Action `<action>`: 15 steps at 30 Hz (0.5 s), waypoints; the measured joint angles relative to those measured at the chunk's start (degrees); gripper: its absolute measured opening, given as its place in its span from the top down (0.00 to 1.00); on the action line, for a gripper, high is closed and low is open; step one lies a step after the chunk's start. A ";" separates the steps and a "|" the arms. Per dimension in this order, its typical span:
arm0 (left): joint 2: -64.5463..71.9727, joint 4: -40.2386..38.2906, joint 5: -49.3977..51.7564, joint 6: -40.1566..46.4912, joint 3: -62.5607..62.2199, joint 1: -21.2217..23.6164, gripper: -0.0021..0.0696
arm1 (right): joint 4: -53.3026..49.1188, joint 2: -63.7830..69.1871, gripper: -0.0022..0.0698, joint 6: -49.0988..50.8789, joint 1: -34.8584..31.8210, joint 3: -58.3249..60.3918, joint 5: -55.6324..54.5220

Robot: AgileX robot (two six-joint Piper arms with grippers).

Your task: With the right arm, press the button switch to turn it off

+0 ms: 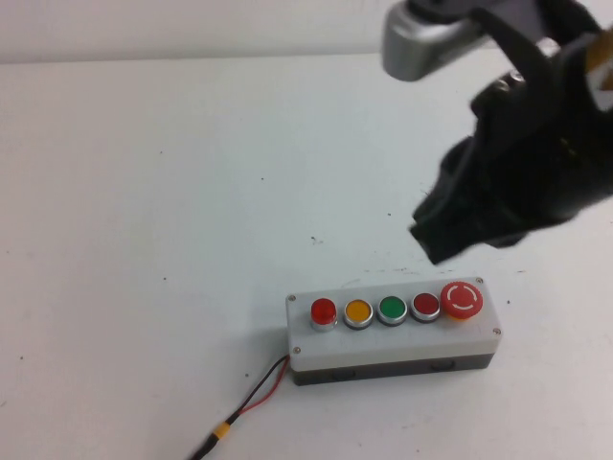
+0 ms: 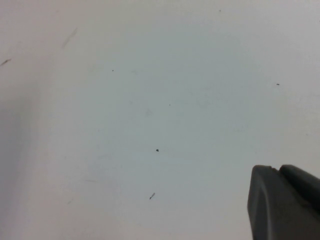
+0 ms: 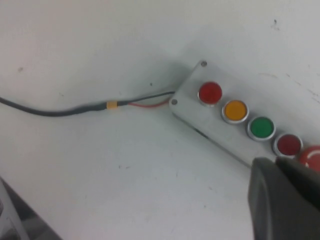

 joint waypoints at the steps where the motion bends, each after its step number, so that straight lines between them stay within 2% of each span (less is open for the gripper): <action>1: 0.00 0.00 0.00 0.00 0.00 0.00 0.97 | 0.00 -2.64 0.99 0.07 0.00 2.80 -0.68; 7: 0.00 0.00 0.00 0.00 0.00 0.00 0.97 | -0.87 -18.34 0.99 0.14 0.00 19.57 -7.15; 15: 0.00 0.00 0.00 0.00 0.00 0.00 0.97 | -3.97 -31.51 0.99 0.21 -0.10 31.53 -1.16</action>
